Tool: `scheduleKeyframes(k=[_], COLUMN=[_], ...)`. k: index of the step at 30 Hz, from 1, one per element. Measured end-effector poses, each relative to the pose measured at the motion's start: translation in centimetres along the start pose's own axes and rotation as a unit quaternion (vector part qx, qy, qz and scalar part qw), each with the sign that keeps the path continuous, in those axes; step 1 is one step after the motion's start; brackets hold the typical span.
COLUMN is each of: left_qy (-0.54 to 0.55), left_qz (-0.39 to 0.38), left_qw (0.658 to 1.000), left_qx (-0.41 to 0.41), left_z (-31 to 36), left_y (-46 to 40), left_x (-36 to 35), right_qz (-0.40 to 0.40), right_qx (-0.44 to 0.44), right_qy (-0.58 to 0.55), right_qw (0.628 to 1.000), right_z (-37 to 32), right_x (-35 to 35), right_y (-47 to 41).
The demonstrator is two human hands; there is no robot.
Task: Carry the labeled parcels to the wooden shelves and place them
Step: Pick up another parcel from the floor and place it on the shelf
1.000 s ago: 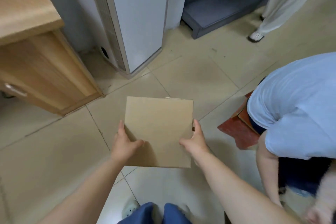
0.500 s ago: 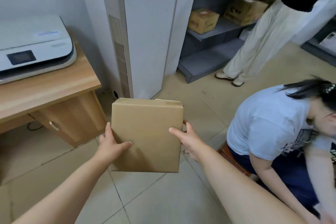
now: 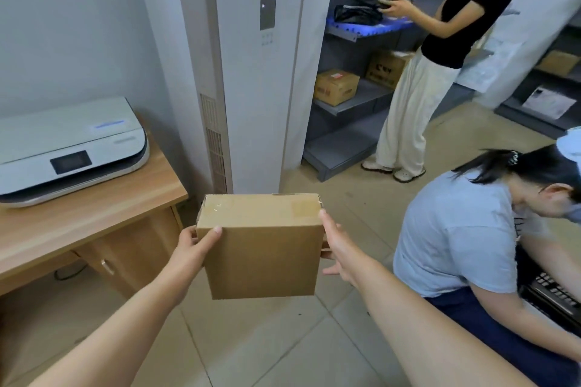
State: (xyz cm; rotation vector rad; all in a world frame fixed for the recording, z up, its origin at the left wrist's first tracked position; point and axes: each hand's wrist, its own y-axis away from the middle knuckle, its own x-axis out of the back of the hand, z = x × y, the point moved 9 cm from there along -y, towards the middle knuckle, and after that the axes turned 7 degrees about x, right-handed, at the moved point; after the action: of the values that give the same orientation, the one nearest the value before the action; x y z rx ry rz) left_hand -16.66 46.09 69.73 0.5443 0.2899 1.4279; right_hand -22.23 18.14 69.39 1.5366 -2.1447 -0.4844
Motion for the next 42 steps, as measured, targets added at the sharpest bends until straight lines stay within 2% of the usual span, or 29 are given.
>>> scheduleKeyframes(k=[9, 21, 24, 28, 33, 42], left_qy=[-0.039, -0.076, -0.06, -0.009, 0.0, 0.033], left_qz=[-0.028, -0.032, -0.019, 0.0, 0.036, 0.0], left_qw=[0.999, 0.996, 0.997, 0.997, 0.996, 0.997], left_qx=[0.0, -0.04, -0.054, -0.077, -0.078, -0.069], left_z=[0.9, 2.7, 3.2, 4.2, 3.7, 3.3], left_y=[0.0, 1.1, 1.5, 2.1, 1.5, 1.2], left_x=[1.1, 2.5, 3.1, 3.4, 3.9, 3.2], right_qz=[-0.019, -0.002, -0.016, -0.038, 0.009, 0.023], right_qx=[0.021, 0.111, 0.103, 0.088, 0.066, 0.079], right_qy=[-0.002, 0.109, 0.128, 0.081, 0.038, -0.067], right_qw=[1.0, 0.988, 0.986, 0.992, 0.997, 0.994], right_z=[-0.4, -3.5, -3.8, -4.0, -3.3, -3.3], right_x=[-0.5, -1.2, -1.7, -2.5, -2.5, -2.2], right_y=[0.5, 0.6, 0.5, 0.7, 0.4, 1.0])
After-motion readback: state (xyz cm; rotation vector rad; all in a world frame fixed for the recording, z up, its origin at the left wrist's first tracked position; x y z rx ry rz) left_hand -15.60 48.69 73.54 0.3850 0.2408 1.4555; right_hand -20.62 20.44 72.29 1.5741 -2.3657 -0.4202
